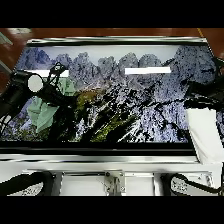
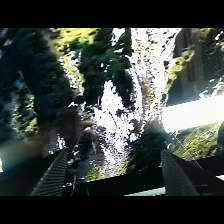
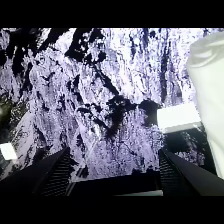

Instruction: Fold the shirts.

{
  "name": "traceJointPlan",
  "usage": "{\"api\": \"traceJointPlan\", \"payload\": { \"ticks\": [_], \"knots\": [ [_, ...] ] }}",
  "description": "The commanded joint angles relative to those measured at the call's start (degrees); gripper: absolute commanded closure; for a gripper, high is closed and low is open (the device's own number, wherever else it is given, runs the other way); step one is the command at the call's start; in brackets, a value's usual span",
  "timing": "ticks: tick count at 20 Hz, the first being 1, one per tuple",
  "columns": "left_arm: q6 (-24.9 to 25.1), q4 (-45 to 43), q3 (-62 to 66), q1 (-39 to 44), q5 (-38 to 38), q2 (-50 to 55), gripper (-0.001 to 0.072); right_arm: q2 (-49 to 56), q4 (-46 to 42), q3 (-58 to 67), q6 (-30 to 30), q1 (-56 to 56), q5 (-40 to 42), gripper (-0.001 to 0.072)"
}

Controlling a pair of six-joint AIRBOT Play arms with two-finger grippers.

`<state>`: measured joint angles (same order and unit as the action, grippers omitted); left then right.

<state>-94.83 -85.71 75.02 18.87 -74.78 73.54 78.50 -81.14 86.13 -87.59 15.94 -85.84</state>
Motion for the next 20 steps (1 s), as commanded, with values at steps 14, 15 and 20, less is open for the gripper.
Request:
{"api": "traceJointPlan", "payload": {
  "ticks": [14,15,20],
  "knots": [
    [0.0,0.0,0.0,0.0,0.0,0.0,0.0002,0.0,0.0,0.1,0.0,0.0,0.0,0.0035],
    [0.0,0.0,0.0,0.0,0.0,0.0,0.0002,0.0,0.0,0.1,0.0,0.0,0.0,0.0035],
    [0.0,1.9,0.0,0.0,6.4,0.3,0.0002,0.0,0.2,0.1,-0.1,0.0,1.9,0.0035]
  ]
}}
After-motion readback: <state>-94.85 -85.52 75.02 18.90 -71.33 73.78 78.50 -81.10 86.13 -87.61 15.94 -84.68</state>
